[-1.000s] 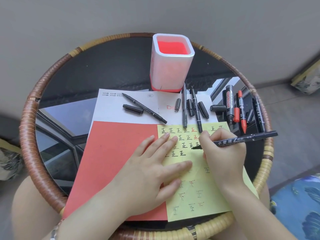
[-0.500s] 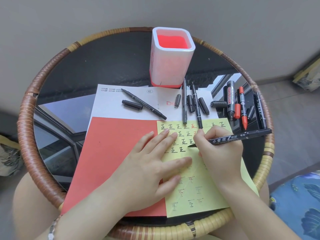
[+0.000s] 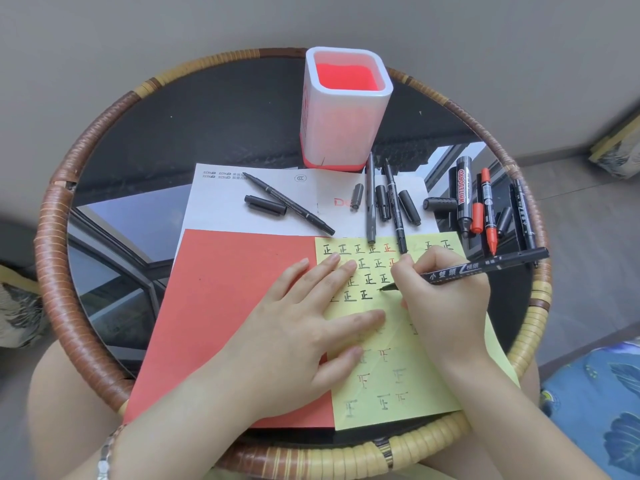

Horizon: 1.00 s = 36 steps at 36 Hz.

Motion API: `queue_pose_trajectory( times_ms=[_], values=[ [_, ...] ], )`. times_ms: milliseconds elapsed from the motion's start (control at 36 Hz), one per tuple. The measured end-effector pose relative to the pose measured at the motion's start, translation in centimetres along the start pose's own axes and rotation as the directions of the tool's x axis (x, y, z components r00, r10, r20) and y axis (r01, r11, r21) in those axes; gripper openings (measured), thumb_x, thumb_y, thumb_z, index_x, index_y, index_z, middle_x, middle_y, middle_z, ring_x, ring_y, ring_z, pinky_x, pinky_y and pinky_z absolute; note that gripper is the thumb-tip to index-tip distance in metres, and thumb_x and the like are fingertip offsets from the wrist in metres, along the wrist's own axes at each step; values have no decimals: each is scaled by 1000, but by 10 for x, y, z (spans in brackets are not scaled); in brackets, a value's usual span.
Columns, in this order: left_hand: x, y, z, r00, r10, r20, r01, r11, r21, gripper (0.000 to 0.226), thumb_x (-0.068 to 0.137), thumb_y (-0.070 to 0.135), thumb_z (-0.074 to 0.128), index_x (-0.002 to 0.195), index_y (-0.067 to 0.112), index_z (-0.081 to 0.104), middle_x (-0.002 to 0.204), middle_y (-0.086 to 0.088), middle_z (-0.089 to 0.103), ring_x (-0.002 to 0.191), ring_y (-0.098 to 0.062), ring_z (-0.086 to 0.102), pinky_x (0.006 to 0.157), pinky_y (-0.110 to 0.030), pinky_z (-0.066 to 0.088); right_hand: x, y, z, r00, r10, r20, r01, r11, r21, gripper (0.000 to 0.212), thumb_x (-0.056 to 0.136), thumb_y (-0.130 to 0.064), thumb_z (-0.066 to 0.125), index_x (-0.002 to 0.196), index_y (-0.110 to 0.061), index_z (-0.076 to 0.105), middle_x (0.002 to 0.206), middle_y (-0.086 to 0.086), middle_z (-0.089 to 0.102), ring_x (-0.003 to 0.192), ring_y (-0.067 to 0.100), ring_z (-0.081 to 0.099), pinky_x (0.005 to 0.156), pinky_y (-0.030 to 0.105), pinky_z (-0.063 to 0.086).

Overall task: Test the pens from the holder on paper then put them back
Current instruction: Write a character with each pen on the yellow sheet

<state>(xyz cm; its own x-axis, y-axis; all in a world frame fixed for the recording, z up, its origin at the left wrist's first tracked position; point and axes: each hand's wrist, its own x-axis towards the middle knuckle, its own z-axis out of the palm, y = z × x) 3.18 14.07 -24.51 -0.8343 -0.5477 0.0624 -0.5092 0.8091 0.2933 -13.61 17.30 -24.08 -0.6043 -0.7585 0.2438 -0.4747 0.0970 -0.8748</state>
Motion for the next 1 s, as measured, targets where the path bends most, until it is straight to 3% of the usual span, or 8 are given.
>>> queue_pose_trajectory(
  times_ms=[194,556,778,1000],
  values=[
    [0,0,0,1000,1,-1,-1,1000,-1,39,86,46,38,122,43,53,143,-11,41,135,-26,33,108,-42,17,-1,3,-2,998,-59,23,59,998,-14,39,69,-5,60,41,-14,34,45,-1,42,42,8,36,47,13,28],
    [0,0,0,1000,1,1,-1,1000,0,39,86,46,38,122,42,54,143,-12,41,135,-26,33,108,-42,16,0,3,-1,1000,-12,-14,12,1000,-5,38,72,0,62,44,-3,37,44,1,38,43,9,33,47,15,28],
    [0,0,0,1000,-2,9,2,1000,-1,40,87,46,37,123,42,53,144,-12,40,136,-27,32,107,-43,17,-1,2,-1,999,-34,21,34,999,1,35,68,-11,58,42,-9,36,44,0,42,43,8,35,48,15,30],
    [0,0,0,1000,0,10,0,1000,0,40,87,46,38,123,42,53,144,-12,40,136,-27,31,108,-42,16,-1,5,-3,999,-34,24,33,999,23,40,70,-5,62,41,-13,37,41,-3,42,41,7,36,48,13,29]
  ],
)
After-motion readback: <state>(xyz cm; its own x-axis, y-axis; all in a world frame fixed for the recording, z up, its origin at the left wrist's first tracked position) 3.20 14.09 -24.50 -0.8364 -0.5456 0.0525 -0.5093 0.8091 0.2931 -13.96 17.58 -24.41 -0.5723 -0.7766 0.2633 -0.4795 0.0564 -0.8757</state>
